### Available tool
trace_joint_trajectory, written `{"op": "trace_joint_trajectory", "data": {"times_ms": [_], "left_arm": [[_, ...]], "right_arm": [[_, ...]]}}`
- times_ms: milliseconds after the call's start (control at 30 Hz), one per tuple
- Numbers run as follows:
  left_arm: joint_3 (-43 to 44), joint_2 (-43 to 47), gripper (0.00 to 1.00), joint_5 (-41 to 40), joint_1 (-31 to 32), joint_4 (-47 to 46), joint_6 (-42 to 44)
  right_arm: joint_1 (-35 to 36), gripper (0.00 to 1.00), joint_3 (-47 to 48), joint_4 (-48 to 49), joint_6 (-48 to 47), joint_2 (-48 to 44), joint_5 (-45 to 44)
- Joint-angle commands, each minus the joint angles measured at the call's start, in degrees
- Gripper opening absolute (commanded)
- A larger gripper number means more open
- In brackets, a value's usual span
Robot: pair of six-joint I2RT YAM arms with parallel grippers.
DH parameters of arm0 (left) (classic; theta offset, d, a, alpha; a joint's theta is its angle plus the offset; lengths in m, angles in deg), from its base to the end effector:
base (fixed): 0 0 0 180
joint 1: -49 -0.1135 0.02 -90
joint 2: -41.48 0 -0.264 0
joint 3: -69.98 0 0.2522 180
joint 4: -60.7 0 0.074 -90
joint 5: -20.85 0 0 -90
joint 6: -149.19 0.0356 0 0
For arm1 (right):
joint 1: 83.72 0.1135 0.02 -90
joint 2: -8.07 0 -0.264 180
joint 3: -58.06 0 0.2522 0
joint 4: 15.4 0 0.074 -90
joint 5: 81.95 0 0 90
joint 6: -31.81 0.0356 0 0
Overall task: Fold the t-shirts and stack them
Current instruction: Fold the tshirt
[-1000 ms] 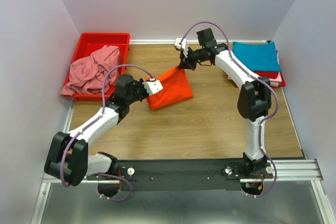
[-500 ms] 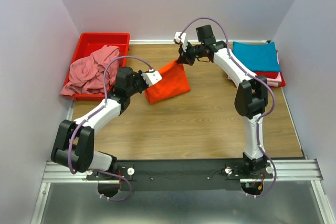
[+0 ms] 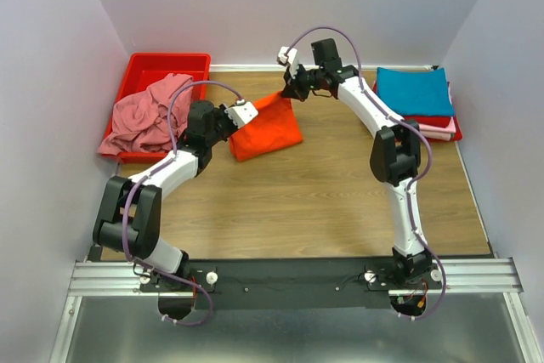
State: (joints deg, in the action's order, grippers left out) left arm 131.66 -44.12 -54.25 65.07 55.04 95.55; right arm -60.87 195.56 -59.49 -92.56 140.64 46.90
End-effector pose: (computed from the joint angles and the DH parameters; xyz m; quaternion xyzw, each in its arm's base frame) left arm 0.3177 -0.1010 0.2405 0.4231 0.6873 -0.0011 0.5904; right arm 0.4786 0.2259 0.2654 -0.5332 0.6794 0.2582 0.4329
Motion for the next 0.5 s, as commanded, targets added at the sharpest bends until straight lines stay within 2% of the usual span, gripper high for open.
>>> {"op": "trace_joint_trajectory", "data": {"times_ms": [0,467], "left_arm": [[2.1,-2.0,0.00,-4.1,-1.0,-2.6,-0.9],[10.2,-11.7,0.00,-10.4,-1.7,-0.9,-2.2]], "right_arm": [[-0.2,0.00,4.3,3.3,3.6,4.1,-2.7],[0.4,0.00,9.4,10.0,14.4,10.4,-11.8]]}}
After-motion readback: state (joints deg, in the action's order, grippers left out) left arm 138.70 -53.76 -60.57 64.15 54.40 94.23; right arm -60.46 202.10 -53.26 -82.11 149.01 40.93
